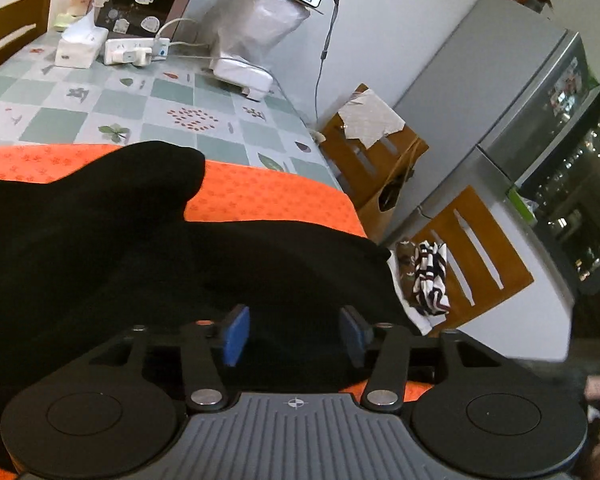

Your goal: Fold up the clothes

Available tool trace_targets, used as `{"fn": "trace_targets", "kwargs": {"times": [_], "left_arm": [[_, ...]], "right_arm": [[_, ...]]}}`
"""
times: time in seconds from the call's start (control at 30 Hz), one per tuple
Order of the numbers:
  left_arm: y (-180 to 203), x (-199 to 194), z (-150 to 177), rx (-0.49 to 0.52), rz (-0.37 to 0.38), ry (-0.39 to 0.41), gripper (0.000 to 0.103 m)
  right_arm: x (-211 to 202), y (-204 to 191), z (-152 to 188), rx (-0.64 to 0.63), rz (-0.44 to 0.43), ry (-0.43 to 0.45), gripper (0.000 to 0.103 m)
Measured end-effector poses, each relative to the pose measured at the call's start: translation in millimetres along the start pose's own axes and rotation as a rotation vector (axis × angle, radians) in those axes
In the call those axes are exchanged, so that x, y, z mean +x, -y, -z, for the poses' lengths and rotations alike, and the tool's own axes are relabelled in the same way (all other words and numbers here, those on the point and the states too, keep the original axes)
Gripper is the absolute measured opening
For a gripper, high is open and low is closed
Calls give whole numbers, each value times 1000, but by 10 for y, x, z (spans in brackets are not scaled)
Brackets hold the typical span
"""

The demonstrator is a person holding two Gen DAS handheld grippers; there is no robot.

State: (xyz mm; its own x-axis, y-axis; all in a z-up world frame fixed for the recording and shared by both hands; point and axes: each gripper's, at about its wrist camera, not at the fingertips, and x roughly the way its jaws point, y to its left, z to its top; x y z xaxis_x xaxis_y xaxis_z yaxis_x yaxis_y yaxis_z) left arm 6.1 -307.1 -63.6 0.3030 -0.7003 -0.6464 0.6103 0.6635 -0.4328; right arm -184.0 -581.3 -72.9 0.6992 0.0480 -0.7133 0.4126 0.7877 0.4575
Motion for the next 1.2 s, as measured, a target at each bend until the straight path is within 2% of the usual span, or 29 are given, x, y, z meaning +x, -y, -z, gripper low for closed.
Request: {"fn": "trace_targets", "kwargs": {"times": [0.1,0.2,0.33,0.47,0.53,0.7,0.8,0.9,0.97,1.0,1.03,1.07,1.1,1.13,1.2], "left_arm": [[17,-44,93,21,3,-18,63],[27,-90,183,41,5,-35,67],[-278,-279,211,10,-84,-16,70],[-610,-427,183,-50,-171,9,73],[-781,-504,188,-91,-203,27,78],[-1146,-605,198,-179,-265,52,79],[-1352,-624,199,-240,-297,56,79],[-1514,-640,194,-284,-315,61,79],[-1585,-652,188,-297,-319,65,79],[-1609,-646,187,-296,-323,66,79],[-1632,-639,181,-291,-326,65,79],[-1656,-627,179,-285,-330,62,79],[-1686,-606,188,-282,-336,57,79],[-1711,-591,187,-283,-339,51,79],[-1749,-577,188,-287,-338,43,79]], "right_arm": [[102,36,-38,45,-26,-2,81],[278,65,-86,129,-96,-19,81],[618,90,-102,290,-176,-64,81],[928,67,-30,487,-232,-111,81],[1022,59,47,582,-257,-124,81],[1271,-30,245,782,-301,-199,81],[1368,-85,292,845,-285,-198,81],[1506,-100,360,961,-293,-213,81],[1596,-125,413,1027,-288,-218,76],[1620,-135,426,1045,-270,-216,62],[1613,-165,426,1041,-262,-202,37],[1605,-195,426,1036,-254,-187,22],[1597,-226,426,1031,-246,-172,17],[1560,-250,385,1002,-244,-150,16],[1415,-367,240,876,-246,-103,15]]}}
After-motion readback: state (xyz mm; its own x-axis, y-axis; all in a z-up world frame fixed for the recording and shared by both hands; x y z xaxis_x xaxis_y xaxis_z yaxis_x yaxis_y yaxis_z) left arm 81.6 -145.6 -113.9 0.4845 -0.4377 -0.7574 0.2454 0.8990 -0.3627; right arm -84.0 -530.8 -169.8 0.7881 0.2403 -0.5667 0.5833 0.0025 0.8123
